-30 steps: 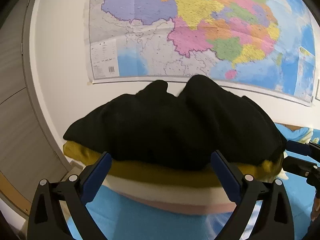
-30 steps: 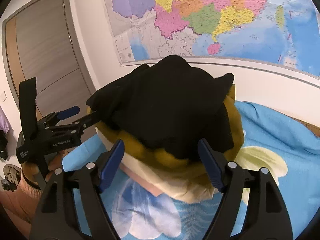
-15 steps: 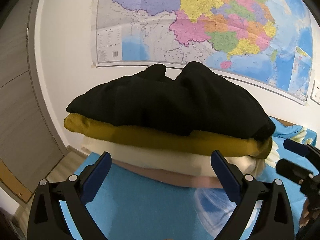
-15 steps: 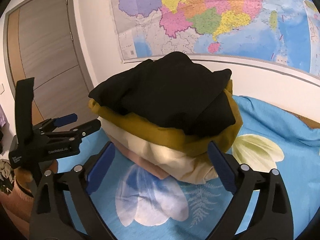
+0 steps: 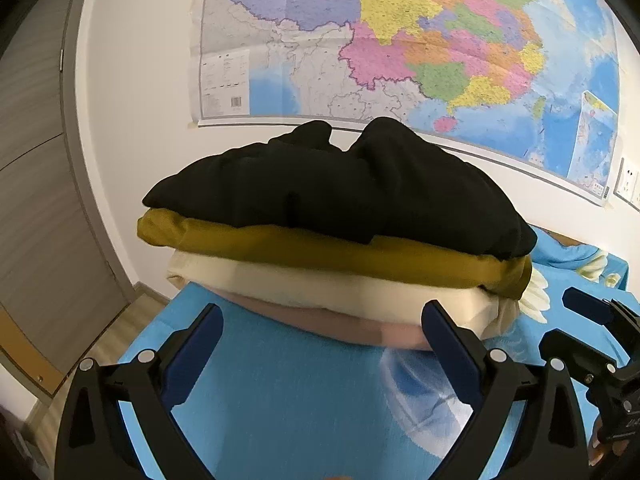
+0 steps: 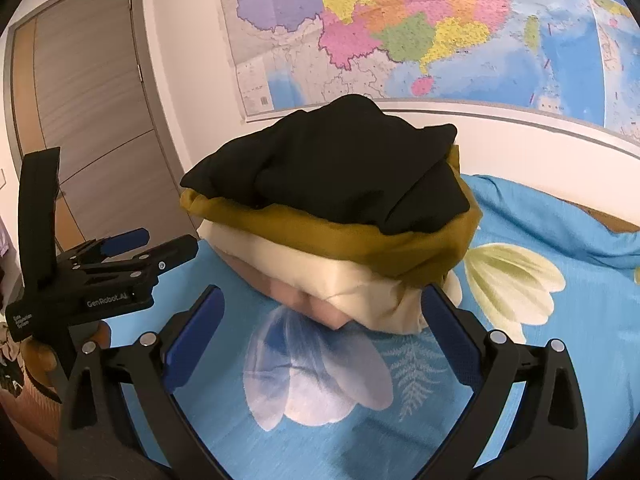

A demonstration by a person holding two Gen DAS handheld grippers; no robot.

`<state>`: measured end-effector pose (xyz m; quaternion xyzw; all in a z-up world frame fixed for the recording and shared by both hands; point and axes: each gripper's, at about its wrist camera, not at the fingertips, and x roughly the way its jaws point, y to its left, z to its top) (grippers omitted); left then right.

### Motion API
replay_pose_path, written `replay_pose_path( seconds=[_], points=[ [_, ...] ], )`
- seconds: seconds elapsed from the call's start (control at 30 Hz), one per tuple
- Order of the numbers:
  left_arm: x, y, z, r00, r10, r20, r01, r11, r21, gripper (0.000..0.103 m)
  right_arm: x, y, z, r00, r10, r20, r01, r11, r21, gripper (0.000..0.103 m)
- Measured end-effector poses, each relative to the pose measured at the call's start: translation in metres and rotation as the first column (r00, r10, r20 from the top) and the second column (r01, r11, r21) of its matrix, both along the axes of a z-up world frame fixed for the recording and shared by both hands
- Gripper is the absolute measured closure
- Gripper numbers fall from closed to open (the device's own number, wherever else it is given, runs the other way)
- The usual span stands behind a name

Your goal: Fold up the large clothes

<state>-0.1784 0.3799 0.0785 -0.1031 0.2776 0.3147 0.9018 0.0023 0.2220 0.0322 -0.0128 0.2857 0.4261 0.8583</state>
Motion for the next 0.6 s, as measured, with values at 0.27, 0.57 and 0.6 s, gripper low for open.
replay_pose_path(
  seconds=[0.27, 0.57, 0.6],
  points=[
    [-0.007, -0.006, -0.003, 1.0, 0.003, -0.004, -0.003, 1.0, -0.004, 0.007, -0.007, -0.001, -0.002, 1.0, 0.013, 0.001, -0.013, 1.0, -0.001, 0.006],
    [-0.008, -0.01, -0.004, 1.0, -0.011, -0.007, 0.011, 1.0, -0.007, 0.007, -0.015, -0.003, -0.004, 1.0, 0.014, -0.004, -0.014, 1.0, 0.006, 0.006],
    [-0.009, -0.011, -0.004, 1.0, -0.009, -0.008, 0.009, 1.0, -0.007, 0.007, -0.016, -0.003, -0.004, 1.0, 0.017, -0.004, -0.017, 1.0, 0.006, 0.006]
  ],
)
